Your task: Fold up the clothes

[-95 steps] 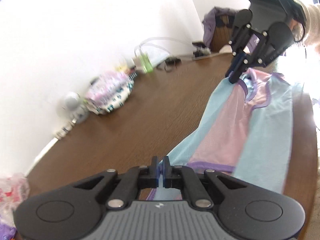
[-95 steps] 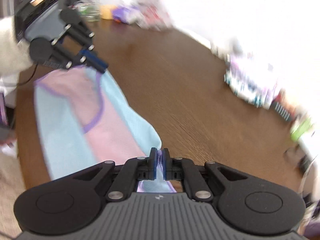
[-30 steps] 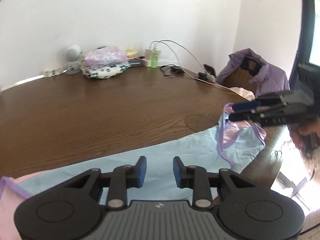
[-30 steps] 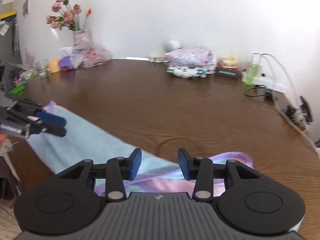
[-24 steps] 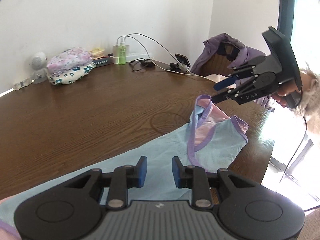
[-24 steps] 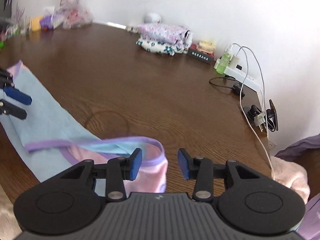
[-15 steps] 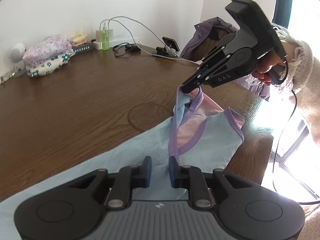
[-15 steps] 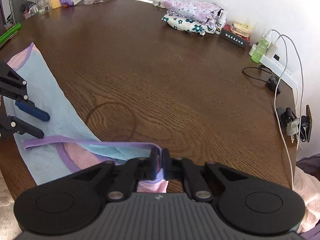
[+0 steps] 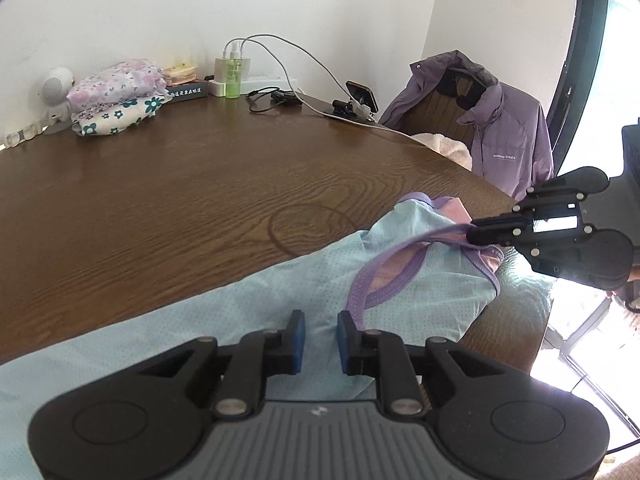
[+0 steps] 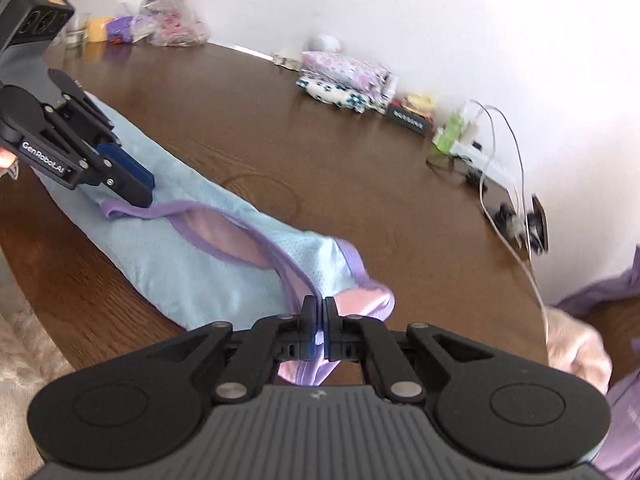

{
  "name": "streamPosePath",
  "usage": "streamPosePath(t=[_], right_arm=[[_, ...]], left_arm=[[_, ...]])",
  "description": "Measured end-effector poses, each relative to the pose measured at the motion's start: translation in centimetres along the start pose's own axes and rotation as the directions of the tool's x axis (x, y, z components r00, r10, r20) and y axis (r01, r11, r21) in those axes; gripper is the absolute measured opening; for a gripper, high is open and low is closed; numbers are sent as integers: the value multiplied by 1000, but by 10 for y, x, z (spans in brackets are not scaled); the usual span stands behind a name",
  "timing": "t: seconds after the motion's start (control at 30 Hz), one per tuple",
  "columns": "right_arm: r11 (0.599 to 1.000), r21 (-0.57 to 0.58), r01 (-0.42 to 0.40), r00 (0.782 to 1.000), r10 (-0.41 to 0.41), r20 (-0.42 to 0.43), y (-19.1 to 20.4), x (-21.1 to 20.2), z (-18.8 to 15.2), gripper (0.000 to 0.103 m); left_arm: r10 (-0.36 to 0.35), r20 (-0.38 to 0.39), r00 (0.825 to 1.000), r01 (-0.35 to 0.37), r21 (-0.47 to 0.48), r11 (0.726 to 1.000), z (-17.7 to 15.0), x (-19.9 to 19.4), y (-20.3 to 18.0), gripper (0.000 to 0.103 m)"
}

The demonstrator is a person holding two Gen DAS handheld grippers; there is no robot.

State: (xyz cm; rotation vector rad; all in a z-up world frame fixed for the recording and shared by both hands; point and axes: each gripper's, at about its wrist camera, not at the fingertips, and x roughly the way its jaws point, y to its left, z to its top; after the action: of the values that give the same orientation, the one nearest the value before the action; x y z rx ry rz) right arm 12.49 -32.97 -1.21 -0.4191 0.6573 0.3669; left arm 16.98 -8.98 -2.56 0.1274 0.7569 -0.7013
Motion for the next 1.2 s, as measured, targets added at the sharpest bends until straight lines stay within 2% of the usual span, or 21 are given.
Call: streamPosePath(t=[0.1,0.2,0.3,0.4,0.47,0.57,0.63,0.7,0.83,1.0,1.2], right_arm=[[997,72,-23,1000,22,10,-8,-2,-6,5],[973,207,-99,994,89,57,-27,-15,-6,13],[904,375,-208,972,148,183,-52,-32,-5,19],[844,458,-281,945,158,288,-59,-26,3,25],[861,449,-237,953,117,279,-52,-12,12,25],[909,402,-113,982,40,187,-37,14,19,25],[919,388,-63,992,16,123,-31,24,12,25],[923,385,-26,997,-4,78,-27,29,3,25],[903,430,-11,997,-24,77,-27,16,-25,25],[921,386,42,987,-98,127,-17,13,-39,25],[924,380,45,982,-111,154,-16,5,-48,26]], left_arm=[[0,4,1000,0,-10,1000,0,-3,1,17],[0,20,1000,0,-27,1000,1,-9,4,21],[11,76,997,-7,-50,999,4,-22,9,23],[20,102,995,-12,-77,997,12,-23,14,25],[43,105,994,-36,-68,997,16,-17,15,25],[89,70,994,-85,-58,995,14,-2,16,25],[109,44,993,-106,-78,991,10,4,20,25],[118,56,991,-112,-91,989,5,4,23,24],[158,72,985,-151,-98,984,0,4,20,24],[180,91,980,-170,-111,979,-3,4,17,24],[191,101,976,-177,-132,975,-3,4,17,24]])
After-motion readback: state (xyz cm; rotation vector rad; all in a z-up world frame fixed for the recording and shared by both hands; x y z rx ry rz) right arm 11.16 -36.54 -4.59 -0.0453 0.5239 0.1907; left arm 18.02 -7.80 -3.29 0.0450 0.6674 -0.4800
